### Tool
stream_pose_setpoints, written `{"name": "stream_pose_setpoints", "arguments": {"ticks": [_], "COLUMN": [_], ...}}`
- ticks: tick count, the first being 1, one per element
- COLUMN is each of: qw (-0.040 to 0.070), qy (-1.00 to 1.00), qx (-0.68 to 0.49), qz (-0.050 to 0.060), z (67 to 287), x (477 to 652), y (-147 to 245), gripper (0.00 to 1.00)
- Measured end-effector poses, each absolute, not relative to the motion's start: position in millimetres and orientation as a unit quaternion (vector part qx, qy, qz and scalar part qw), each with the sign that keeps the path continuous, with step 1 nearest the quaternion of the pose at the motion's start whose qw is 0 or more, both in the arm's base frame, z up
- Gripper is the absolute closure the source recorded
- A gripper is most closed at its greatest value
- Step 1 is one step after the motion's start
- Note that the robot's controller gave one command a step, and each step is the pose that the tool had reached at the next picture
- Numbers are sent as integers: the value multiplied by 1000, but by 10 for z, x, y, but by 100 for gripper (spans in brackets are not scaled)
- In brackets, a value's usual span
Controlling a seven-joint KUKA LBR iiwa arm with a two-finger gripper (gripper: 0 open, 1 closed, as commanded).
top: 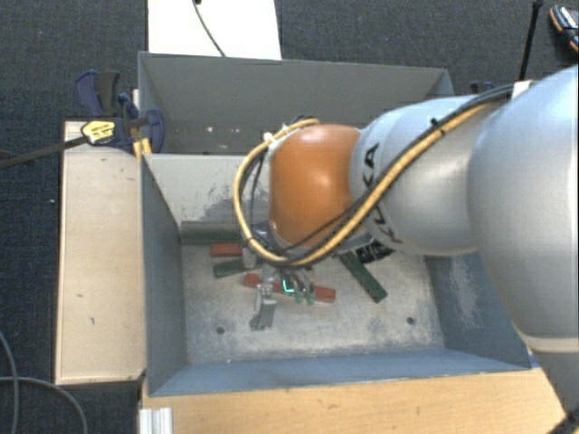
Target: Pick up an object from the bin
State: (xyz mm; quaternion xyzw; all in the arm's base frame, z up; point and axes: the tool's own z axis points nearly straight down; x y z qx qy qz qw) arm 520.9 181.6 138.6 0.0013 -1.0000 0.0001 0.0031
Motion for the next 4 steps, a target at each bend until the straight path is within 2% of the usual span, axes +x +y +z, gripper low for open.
{"name": "stream_pose_setpoints", "arguments": {"ticks": [1,2,4], "qw": [-1,-2,-2], "qy": [-1000,-999,-1000], "qx": [-1,36,19], "qz": [-1,0,-1], "z": [1426,720,719], "x": [5232,5569,5589], "y": [1807,1267,1301], "gripper": [0,0,0]}}
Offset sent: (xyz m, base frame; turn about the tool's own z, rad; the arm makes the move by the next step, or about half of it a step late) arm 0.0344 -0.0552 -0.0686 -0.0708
